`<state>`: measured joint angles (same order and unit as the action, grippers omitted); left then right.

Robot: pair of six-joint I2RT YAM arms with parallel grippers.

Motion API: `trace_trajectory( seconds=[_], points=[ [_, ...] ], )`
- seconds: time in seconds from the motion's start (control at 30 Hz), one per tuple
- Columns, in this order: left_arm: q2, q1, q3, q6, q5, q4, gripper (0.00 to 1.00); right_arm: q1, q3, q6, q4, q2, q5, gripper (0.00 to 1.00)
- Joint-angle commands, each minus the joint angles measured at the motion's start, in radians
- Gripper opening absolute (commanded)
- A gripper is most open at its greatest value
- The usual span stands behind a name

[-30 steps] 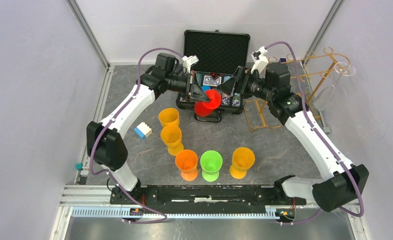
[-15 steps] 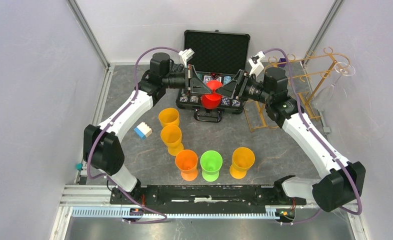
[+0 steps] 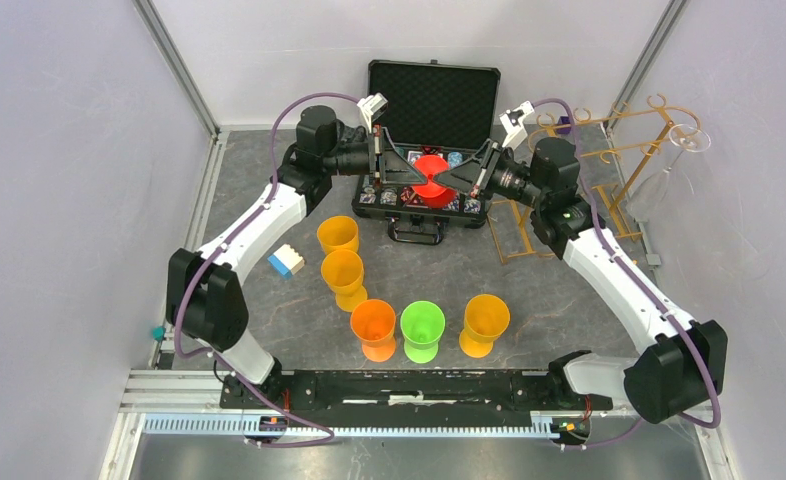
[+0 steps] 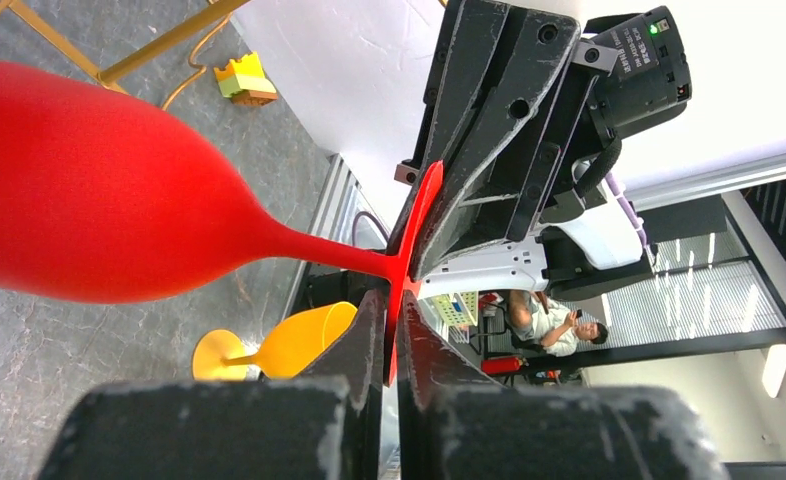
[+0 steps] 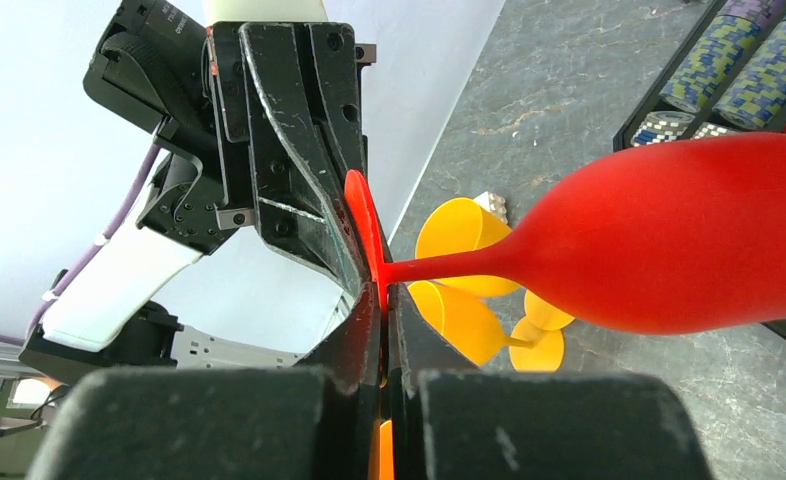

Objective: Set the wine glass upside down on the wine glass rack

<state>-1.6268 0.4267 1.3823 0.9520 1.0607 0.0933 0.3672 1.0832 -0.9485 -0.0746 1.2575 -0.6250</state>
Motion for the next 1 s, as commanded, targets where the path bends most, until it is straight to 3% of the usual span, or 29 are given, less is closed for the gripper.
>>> trace_trajectory(
  seconds=[0.0,0.17,0.33,0.53,0.6,0.97],
  points=[
    [0.042,-0.002,-0.015,0.03,0.024,0.043,0.07,-0.007,0.004,-0.016,-0.093,-0.013,-0.029,0.0],
    [0.053,-0.004,-0.015,0.02,0.012,0.039,0.42,-0.008,0.004,-0.005,-0.092,-0.027,-0.031,0.0],
    [0.056,-0.008,-0.015,0.007,-0.001,0.03,0.63,-0.013,0.0,0.009,-0.084,-0.048,-0.041,0.0],
    [0.051,-0.014,0.01,-0.044,-0.014,-0.037,0.81,-0.02,0.011,0.014,-0.014,-0.052,-0.035,0.0],
    [0.048,-0.017,0.014,-0.056,-0.018,-0.048,1.0,-0.022,0.016,0.03,0.011,-0.05,-0.038,0.0],
    [0.043,-0.028,0.02,-0.084,-0.032,-0.08,1.0,-0.023,0.019,0.114,0.12,-0.062,-0.017,0.0]
  ],
)
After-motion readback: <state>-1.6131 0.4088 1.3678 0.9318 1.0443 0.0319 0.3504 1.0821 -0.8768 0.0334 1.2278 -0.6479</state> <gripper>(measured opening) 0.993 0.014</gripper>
